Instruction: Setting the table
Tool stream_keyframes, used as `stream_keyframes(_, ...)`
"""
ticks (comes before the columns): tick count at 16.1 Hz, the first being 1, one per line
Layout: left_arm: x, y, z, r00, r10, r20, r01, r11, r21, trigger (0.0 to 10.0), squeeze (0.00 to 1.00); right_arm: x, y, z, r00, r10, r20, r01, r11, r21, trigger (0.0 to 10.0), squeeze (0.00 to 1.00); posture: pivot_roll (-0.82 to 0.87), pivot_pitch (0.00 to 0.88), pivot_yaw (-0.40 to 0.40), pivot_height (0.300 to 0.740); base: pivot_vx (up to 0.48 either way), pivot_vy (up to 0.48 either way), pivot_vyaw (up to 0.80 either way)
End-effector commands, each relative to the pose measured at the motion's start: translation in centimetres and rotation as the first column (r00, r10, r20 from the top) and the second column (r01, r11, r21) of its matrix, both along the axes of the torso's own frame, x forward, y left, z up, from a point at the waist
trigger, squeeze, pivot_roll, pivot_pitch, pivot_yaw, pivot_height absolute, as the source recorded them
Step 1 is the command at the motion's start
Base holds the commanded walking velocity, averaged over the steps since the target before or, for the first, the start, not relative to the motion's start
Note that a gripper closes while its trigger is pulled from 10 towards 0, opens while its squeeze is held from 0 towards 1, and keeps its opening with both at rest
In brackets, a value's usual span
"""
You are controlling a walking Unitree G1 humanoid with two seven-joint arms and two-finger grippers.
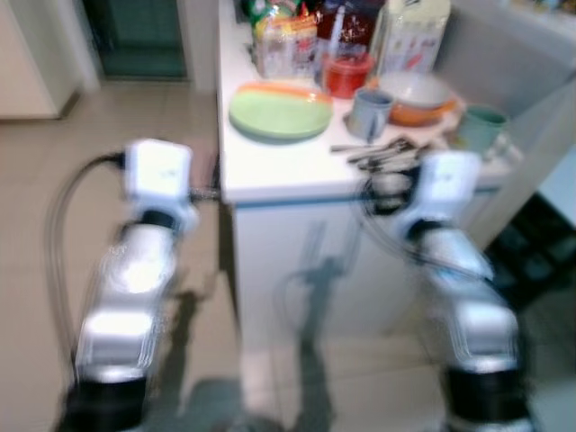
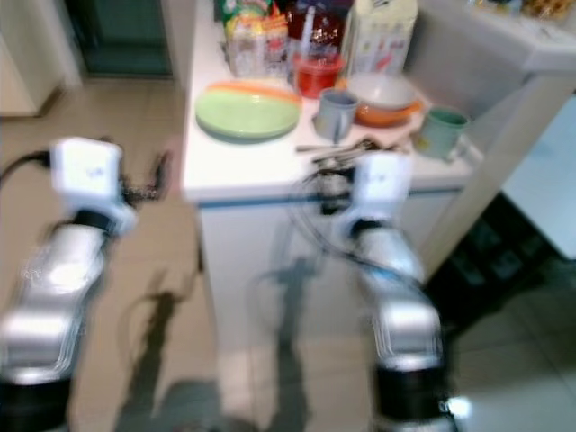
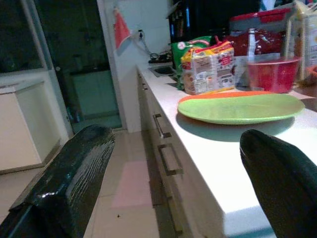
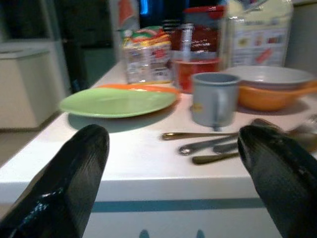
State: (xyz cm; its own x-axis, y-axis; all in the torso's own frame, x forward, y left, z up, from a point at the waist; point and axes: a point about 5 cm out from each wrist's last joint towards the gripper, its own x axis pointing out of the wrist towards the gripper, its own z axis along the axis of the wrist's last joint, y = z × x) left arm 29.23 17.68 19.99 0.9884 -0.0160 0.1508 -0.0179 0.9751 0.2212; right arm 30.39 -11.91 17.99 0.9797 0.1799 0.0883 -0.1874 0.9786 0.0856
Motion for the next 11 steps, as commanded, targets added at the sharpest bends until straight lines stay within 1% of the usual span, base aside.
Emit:
stream_keyframes(1, 0.02, -1.09, 0.35, 0.999, -0.042, 0.013, 0.042, 0.999, -0.006, 10.0, 0.0, -0.06, -1.41, 0.03, 0.999, -0.047, 0.004, 0.047, 0.999, -0.015, 10.0, 0.0, 0.07, 0.0, -0.047, 0.74, 0.349, 0.0, 0.0)
stream_keyframes(11, 0.1, -1.15, 0.35, 0.999, -0.049, 0.009, 0.049, 0.999, -0.003, 10.0, 0.0, -0.15, -1.62, -0.11, 0.998, -0.057, -0.005, 0.057, 0.998, -0.011, 10.0, 0.0, 0.07, 0.0, -0.04, 0.74, 0.352, 0.0, 0.0)
